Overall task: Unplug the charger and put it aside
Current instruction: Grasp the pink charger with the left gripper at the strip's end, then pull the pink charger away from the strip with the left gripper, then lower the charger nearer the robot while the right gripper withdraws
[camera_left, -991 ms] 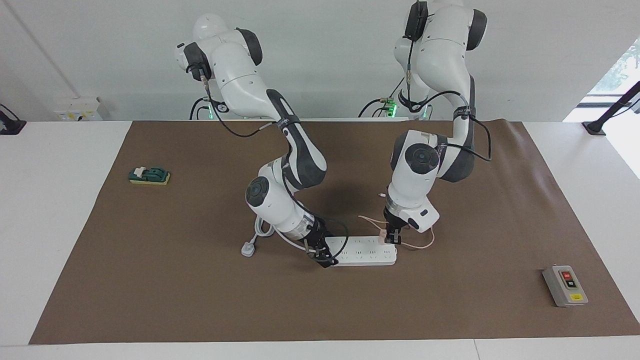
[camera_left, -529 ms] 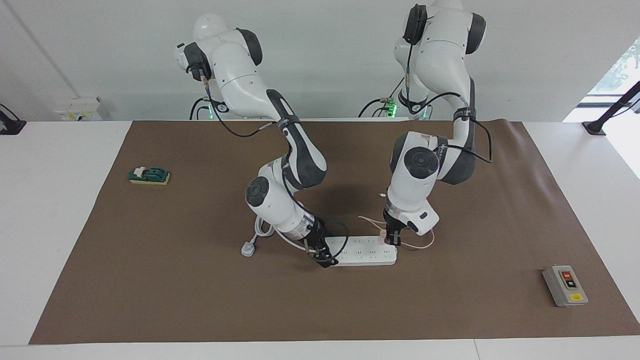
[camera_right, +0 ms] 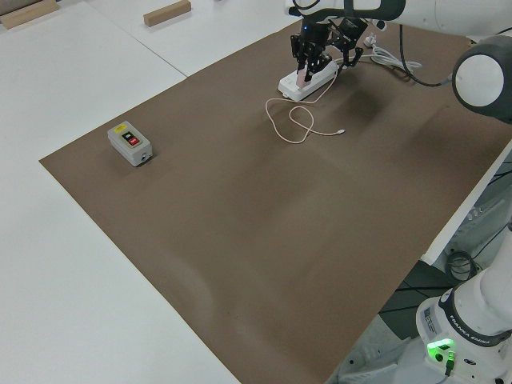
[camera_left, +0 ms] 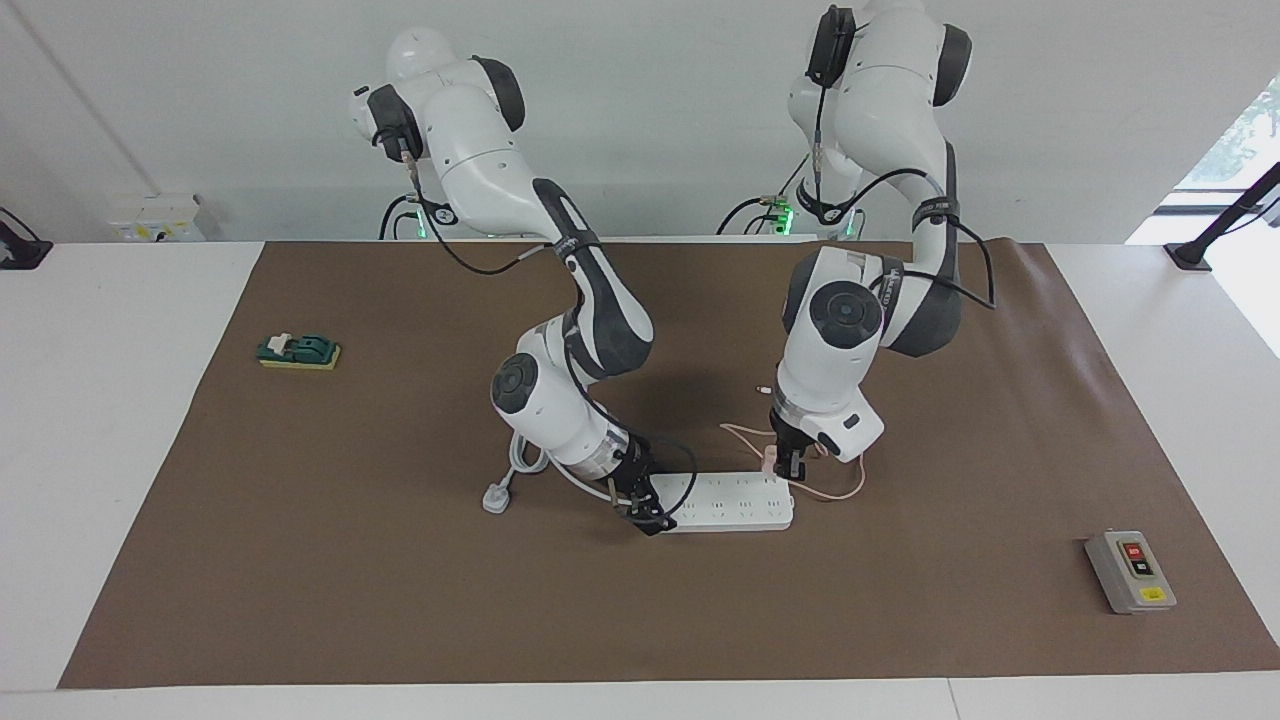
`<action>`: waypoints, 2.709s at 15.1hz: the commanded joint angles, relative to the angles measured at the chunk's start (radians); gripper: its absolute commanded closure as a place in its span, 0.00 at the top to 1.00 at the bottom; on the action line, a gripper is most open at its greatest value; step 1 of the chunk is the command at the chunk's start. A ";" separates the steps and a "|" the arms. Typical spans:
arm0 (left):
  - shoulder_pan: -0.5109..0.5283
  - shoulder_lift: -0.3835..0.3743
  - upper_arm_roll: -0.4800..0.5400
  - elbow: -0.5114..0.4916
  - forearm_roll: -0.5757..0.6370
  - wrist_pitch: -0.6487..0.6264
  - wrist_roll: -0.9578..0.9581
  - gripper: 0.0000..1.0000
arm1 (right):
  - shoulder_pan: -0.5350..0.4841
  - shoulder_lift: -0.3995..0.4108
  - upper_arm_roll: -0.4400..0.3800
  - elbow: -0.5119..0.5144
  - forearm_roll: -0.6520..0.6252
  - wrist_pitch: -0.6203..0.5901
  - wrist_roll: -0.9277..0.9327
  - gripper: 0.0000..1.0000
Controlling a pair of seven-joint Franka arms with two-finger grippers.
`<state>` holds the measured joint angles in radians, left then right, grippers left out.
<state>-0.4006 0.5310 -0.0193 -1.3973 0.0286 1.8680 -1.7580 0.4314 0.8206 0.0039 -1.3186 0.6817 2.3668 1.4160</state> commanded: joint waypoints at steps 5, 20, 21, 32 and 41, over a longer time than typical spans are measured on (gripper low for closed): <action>0.012 -0.127 0.004 -0.032 0.037 -0.085 0.219 0.00 | -0.010 0.034 0.008 0.038 0.027 0.048 -0.071 0.05; 0.181 -0.408 0.007 -0.555 0.045 0.061 1.089 0.00 | -0.013 -0.090 -0.005 -0.060 0.009 0.031 -0.072 1.00; 0.186 -0.437 0.007 -0.625 0.045 0.106 1.126 0.00 | -0.016 -0.103 -0.005 -0.060 0.007 0.019 -0.071 1.00; 0.253 -0.540 0.007 -0.922 0.047 0.318 1.337 0.46 | -0.019 -0.356 -0.168 -0.215 -0.010 -0.205 -0.074 1.00; 0.460 -0.548 0.009 -0.818 0.114 0.163 1.601 1.00 | -0.132 -0.535 -0.167 -0.220 -0.359 -0.483 -0.513 1.00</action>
<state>0.0152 0.0081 -0.0018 -2.2668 0.1230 2.1139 -0.2150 0.3194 0.3601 -0.1710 -1.4939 0.3951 1.9414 1.0370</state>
